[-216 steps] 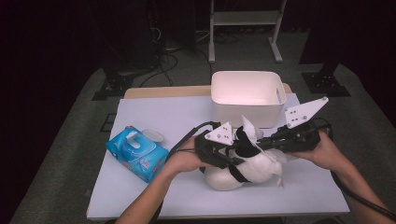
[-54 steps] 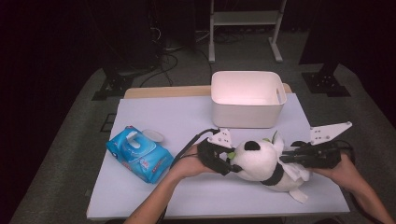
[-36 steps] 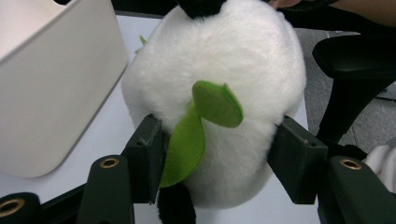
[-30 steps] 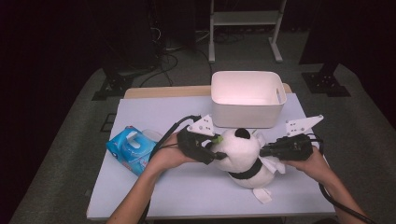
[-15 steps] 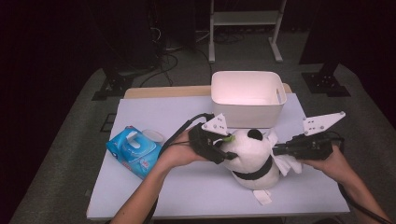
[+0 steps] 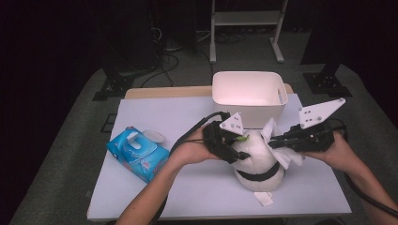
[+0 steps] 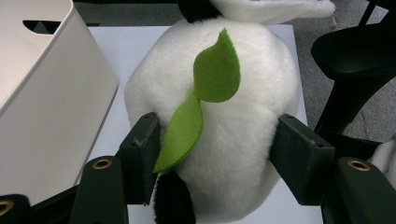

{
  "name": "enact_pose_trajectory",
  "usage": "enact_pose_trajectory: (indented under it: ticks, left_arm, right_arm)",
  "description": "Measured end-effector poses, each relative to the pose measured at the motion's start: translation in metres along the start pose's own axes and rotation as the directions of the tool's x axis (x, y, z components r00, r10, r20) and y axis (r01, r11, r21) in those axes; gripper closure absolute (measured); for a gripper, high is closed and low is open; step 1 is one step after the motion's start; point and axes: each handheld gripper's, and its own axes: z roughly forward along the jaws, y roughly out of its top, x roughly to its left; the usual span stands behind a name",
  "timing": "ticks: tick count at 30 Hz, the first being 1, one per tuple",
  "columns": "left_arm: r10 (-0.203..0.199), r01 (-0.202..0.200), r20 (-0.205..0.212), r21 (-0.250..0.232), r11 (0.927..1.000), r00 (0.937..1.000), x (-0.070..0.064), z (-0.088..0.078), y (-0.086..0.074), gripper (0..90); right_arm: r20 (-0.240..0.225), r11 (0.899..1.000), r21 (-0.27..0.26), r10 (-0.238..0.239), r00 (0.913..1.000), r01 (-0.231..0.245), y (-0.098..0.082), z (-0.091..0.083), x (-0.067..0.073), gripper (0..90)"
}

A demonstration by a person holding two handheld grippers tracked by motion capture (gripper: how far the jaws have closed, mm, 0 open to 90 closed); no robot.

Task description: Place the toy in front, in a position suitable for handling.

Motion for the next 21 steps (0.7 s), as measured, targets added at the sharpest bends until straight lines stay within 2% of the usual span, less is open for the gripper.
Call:
enact_pose_trajectory:
  ticks: [6,8,12,15,17,21]
  left_arm:
    - [-0.004,0.004,0.003,-0.012,0.9999,1.0000,0.002,0.001,0.001,30.5]
    - [-0.016,0.016,0.004,-0.013,0.9998,0.9999,0.003,0.000,-0.001,28.4]
    - [-0.050,0.050,0.013,0.021,0.9985,0.9986,0.007,0.007,-0.012,22.0]
    - [-0.077,0.077,0.030,0.003,0.9970,0.9966,0.009,0.018,-0.021,20.4]
    - [-0.084,0.085,0.046,-0.031,0.9958,0.9954,0.011,0.022,-0.026,21.7]
    - [-0.075,0.077,0.048,-0.049,0.9958,0.9960,0.011,0.016,-0.026,34.3]
  right_arm:
    - [0.007,0.999,0.036,0.018,0.9998,-0.018,-0.008,0.001,-0.004,87.2]
    - [0.013,0.999,0.041,0.024,0.9996,-0.024,-0.010,0.000,-0.004,87.2]
    - [0.022,0.998,0.037,0.043,0.9988,-0.044,-0.016,-0.004,-0.007,87.2]
    - [0.025,0.998,0.033,0.054,0.9982,-0.055,-0.020,-0.005,-0.009,87.2]
    - [0.027,0.998,0.033,0.057,0.9980,-0.058,-0.021,-0.005,-0.009,87.1]
    - [0.019,0.998,0.023,0.057,0.9982,-0.057,-0.020,-0.005,-0.007,87.1]
